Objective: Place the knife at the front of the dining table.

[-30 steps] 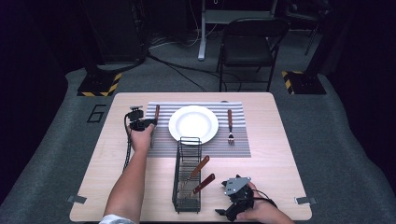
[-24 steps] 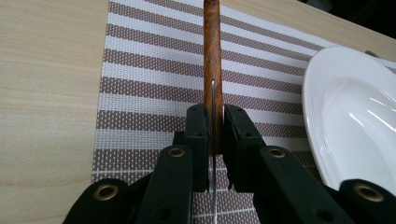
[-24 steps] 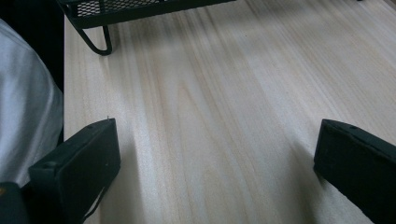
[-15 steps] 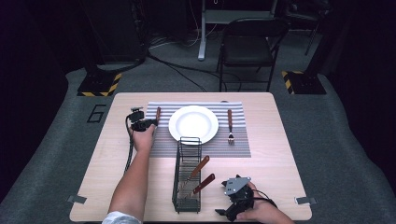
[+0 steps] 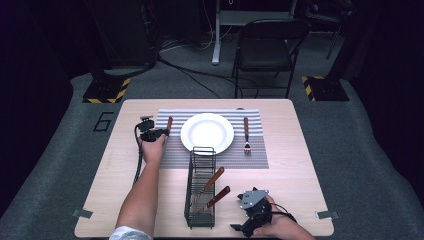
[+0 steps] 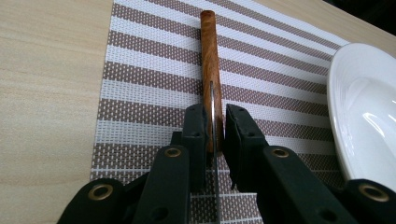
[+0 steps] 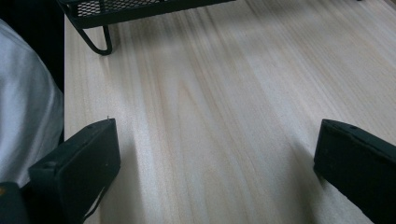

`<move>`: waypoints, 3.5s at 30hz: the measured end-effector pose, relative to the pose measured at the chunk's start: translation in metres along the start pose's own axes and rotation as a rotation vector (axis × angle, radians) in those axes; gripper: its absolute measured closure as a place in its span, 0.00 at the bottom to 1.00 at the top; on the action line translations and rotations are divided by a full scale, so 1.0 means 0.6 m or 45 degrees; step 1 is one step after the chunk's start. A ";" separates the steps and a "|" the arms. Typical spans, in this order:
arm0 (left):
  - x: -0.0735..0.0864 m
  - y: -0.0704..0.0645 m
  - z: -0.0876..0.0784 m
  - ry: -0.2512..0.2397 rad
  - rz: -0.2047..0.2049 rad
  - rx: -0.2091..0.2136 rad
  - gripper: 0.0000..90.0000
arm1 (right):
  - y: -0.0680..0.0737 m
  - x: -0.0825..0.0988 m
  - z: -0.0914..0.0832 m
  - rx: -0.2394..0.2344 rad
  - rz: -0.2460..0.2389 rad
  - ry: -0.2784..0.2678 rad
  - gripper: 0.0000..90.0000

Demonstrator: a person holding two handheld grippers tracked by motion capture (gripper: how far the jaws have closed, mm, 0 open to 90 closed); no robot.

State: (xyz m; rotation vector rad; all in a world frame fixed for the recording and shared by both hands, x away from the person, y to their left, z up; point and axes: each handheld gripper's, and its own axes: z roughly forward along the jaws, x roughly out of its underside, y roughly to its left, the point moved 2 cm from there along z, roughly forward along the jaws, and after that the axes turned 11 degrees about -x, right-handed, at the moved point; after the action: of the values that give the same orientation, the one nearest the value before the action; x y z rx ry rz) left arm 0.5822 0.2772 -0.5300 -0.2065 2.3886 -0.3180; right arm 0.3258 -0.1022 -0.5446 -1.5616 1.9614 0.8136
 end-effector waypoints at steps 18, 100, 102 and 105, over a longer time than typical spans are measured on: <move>-0.002 0.011 -0.009 0.009 -0.003 -0.009 0.76 | 0.000 0.000 0.000 0.001 -0.001 0.000 0.00; 0.175 0.059 -0.283 -0.182 0.579 0.204 0.44 | -0.004 -0.002 0.001 0.019 -0.015 0.002 0.00; 0.177 0.061 -0.279 -0.175 0.583 0.205 0.43 | -0.004 -0.002 0.001 0.019 -0.015 0.002 0.00; 0.185 0.066 -0.269 -0.172 0.609 0.187 0.43 | -0.004 -0.002 0.001 0.019 -0.015 0.002 0.00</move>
State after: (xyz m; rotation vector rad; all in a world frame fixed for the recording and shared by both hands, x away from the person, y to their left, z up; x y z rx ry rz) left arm 0.3893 0.3166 -0.4959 0.3944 2.1854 -0.2412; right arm 0.3284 -0.1014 -0.5445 -1.5646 1.9532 0.7914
